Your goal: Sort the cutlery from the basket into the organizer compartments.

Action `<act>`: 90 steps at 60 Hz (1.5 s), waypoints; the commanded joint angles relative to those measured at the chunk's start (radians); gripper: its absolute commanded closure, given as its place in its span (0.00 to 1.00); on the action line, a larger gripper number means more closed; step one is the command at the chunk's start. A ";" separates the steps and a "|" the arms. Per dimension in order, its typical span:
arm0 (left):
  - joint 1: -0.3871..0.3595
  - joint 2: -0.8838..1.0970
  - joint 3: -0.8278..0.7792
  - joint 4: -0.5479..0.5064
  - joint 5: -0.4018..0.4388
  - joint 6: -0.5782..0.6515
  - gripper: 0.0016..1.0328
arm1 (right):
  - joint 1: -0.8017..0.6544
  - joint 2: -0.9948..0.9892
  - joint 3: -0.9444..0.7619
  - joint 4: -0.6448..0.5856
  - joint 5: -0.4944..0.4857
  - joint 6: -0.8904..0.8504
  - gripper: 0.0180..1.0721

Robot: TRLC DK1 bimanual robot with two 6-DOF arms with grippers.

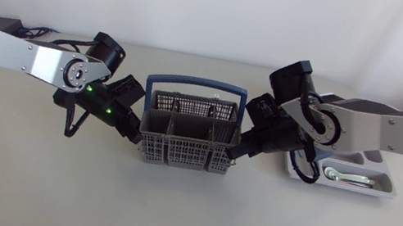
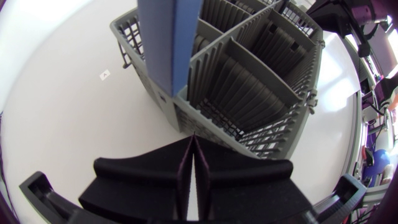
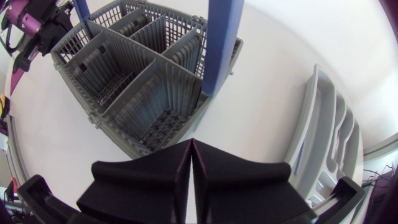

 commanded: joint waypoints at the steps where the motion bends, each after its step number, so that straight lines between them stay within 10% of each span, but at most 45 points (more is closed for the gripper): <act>1: 0.001 0.022 0.036 0.015 0.016 0.020 0.97 | 0.038 0.010 0.010 0.009 -0.027 0.015 0.95; 57: 0.131 -0.203 -0.128 0.044 0.028 0.020 0.97 | -0.097 -0.160 -0.126 0.063 0.134 -0.044 0.95; 65: 0.162 -0.323 -0.186 0.069 0.031 -0.006 0.96 | -0.130 -0.236 -0.174 0.083 0.149 -0.061 0.81; 73: 0.185 -0.444 -0.245 0.106 0.031 -0.048 0.75 | -0.166 -0.332 -0.218 0.086 0.151 -0.067 0.60; 83: 0.189 -0.584 -0.301 0.124 0.025 -0.072 0.07 | -0.189 -0.469 -0.295 0.116 0.208 -0.112 0.20; 90: 0.194 -0.677 -0.326 0.124 -0.006 -0.098 0.04 | -0.216 -0.558 -0.353 0.152 0.229 -0.156 0.04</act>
